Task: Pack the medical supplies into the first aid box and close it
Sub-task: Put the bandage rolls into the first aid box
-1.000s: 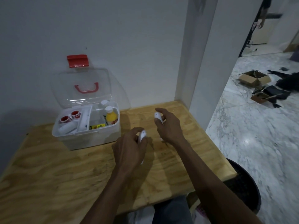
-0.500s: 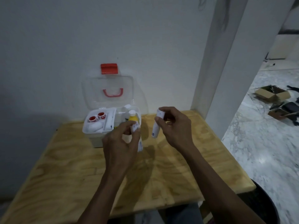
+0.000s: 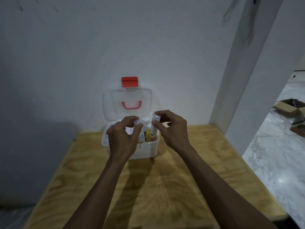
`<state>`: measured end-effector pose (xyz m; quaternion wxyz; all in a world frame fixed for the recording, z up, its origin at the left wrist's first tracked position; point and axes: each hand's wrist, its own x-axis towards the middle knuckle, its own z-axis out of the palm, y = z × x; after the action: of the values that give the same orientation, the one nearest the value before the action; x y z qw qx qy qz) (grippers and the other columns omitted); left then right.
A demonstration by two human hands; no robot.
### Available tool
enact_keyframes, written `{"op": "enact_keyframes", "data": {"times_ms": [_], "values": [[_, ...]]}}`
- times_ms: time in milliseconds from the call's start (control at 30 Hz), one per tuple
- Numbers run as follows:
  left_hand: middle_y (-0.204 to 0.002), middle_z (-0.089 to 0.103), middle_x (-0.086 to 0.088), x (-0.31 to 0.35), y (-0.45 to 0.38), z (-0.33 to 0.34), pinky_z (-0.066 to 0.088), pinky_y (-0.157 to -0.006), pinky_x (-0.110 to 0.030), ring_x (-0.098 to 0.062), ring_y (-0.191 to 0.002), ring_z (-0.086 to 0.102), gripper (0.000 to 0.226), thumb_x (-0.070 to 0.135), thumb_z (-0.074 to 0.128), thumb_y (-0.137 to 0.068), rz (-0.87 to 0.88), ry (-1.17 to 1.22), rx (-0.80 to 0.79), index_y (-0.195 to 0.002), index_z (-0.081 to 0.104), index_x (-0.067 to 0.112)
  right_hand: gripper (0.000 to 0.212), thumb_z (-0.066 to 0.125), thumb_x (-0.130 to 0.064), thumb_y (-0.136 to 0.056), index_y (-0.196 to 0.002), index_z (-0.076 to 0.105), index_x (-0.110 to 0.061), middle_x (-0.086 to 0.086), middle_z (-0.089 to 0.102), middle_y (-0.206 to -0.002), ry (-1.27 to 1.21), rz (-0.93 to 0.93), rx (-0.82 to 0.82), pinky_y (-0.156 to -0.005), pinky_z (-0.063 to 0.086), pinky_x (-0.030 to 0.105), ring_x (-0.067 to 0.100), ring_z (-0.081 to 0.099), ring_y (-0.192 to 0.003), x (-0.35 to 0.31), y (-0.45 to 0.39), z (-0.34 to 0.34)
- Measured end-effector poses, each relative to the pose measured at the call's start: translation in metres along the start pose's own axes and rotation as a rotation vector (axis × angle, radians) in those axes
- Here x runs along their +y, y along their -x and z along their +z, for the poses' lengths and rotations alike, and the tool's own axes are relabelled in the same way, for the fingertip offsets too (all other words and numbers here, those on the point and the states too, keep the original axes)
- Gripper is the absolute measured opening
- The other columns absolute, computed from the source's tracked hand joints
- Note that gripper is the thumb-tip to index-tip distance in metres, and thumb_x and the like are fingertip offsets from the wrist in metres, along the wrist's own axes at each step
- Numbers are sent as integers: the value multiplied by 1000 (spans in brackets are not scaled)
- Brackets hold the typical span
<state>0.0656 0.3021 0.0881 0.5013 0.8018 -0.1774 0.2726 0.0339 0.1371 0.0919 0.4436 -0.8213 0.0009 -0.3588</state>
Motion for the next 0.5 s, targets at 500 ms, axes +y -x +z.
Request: {"op": "enact_keyframes", "data": {"times_ms": [500], "values": [[-91,73,10,-24,10,22,53,-81,-55,-10,-87,66,21,42,69,-83,-55,-7,-137,-102,69,33,23,77,-29,-81,-104,73,-27,-11,72,-97,117,88,-98,-73,45,9,2,64,-87,29,15,13]]}}
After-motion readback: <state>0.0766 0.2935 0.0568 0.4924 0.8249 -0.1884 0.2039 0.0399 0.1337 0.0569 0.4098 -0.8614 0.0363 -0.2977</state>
